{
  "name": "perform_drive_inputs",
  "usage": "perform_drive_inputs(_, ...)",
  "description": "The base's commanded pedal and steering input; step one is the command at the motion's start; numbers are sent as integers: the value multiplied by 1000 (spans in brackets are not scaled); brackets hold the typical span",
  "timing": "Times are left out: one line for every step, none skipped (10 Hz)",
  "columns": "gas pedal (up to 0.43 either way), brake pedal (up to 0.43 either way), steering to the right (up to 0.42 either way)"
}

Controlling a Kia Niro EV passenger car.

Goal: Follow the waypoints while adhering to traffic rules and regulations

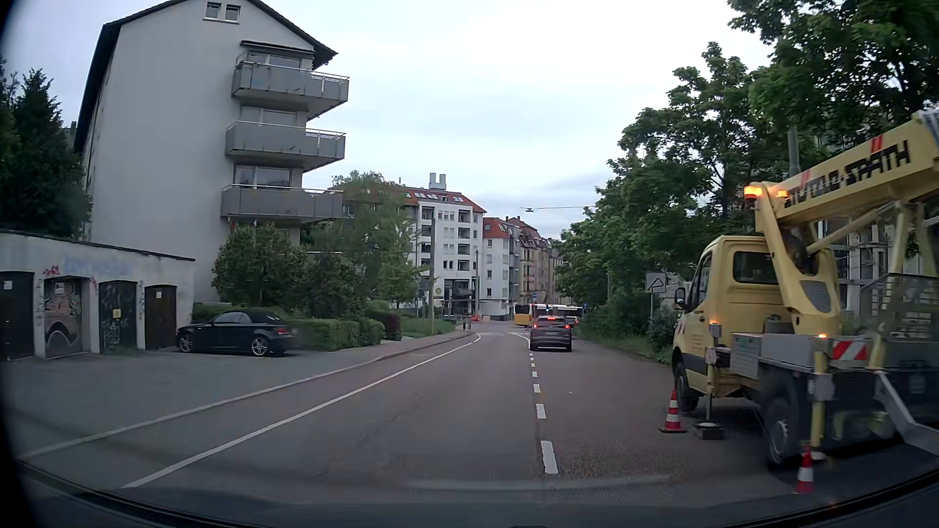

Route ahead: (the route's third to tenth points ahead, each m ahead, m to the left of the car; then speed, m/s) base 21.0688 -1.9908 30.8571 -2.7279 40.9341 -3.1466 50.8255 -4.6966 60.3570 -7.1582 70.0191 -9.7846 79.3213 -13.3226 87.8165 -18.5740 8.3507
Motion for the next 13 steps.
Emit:
perform_drive_inputs(79,0,22)
perform_drive_inputs(79,0,28)
perform_drive_inputs(79,0,36)
perform_drive_inputs(79,0,45)
perform_drive_inputs(79,0,49)
perform_drive_inputs(79,0,55)
perform_drive_inputs(79,0,59)
perform_drive_inputs(79,0,60)
perform_drive_inputs(79,0,59)
perform_drive_inputs(79,0,57)
perform_drive_inputs(79,0,54)
perform_drive_inputs(79,0,49)
perform_drive_inputs(79,0,43)
